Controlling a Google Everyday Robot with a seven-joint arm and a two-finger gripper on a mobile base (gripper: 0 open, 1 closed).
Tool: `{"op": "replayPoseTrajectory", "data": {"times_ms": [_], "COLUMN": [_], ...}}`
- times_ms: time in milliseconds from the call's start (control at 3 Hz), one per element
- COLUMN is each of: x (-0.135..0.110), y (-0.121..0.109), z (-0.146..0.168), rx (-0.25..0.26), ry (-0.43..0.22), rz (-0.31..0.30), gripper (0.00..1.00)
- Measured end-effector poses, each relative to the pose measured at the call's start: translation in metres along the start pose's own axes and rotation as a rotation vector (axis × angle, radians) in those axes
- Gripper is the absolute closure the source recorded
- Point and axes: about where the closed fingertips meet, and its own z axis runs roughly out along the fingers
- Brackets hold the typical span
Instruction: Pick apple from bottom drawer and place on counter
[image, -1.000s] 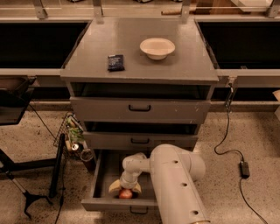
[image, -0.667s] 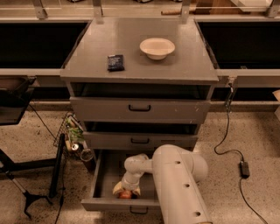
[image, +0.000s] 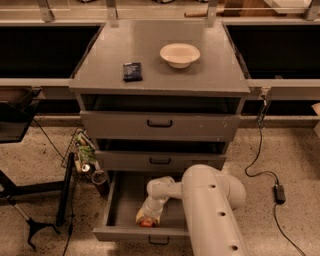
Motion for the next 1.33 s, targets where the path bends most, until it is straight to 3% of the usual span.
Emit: {"op": "replayPoseTrajectory", "data": {"times_ms": [333,667,1333], "x": [-0.001,-0.004,-0.019], "y": [0.004,0.012,0.029], "z": [-0.011,-0.042,-0.149], "rx": [0.038,0.085,0.140], "ry": [0.031,0.108,0.371], "rz": [0.011,0.023,0.014], "gripper": [0.89,1.00,1.00]}}
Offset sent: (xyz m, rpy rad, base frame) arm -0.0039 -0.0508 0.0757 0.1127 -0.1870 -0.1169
